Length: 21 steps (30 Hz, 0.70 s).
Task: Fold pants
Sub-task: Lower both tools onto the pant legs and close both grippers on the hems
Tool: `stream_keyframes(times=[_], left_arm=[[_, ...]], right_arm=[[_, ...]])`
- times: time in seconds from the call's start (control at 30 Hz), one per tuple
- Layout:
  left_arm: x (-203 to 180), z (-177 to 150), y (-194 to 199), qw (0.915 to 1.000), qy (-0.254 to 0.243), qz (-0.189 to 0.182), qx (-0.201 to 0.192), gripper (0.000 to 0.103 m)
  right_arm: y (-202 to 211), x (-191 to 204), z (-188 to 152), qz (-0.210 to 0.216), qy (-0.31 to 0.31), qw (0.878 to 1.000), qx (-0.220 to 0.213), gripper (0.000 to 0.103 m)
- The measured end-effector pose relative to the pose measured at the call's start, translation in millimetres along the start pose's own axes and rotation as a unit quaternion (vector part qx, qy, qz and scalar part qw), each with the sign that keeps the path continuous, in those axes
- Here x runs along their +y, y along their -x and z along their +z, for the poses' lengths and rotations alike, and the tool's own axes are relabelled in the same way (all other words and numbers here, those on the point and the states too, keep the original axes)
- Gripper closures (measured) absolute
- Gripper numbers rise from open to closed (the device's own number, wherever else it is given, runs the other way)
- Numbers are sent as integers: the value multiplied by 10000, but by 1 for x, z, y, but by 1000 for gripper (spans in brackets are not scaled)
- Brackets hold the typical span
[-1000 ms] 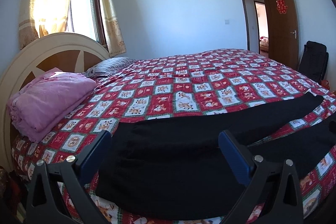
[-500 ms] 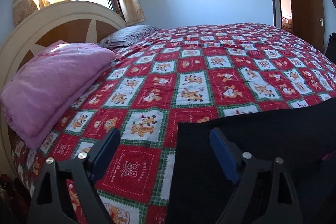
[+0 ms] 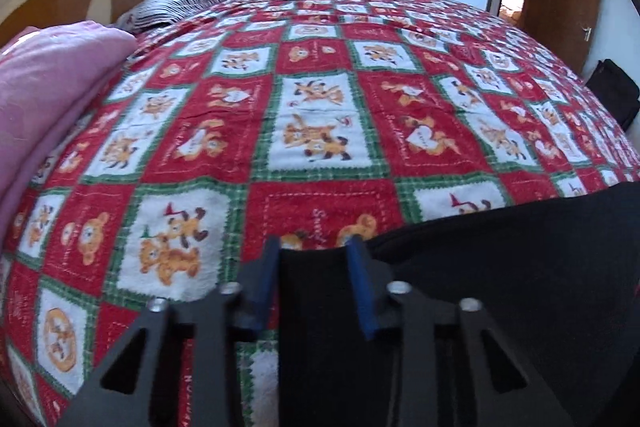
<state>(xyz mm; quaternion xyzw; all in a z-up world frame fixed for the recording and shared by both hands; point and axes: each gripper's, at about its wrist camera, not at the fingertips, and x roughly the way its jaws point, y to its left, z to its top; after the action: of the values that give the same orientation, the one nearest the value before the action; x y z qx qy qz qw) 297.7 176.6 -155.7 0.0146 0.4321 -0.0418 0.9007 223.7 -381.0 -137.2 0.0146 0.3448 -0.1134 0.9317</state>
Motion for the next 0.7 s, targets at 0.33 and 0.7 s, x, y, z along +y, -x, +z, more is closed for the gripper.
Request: stream_keyframes(times=[0.33, 0.7], left_arm=[[0, 1, 2, 9999, -73, 97, -91, 71], [-1, 3, -2, 9996, -222, -150, -74, 87]], right_arm=[[-62, -42, 25, 57, -533, 9969, 572, 51], [-123, -86, 44, -90, -772, 9907, 1118, 39]])
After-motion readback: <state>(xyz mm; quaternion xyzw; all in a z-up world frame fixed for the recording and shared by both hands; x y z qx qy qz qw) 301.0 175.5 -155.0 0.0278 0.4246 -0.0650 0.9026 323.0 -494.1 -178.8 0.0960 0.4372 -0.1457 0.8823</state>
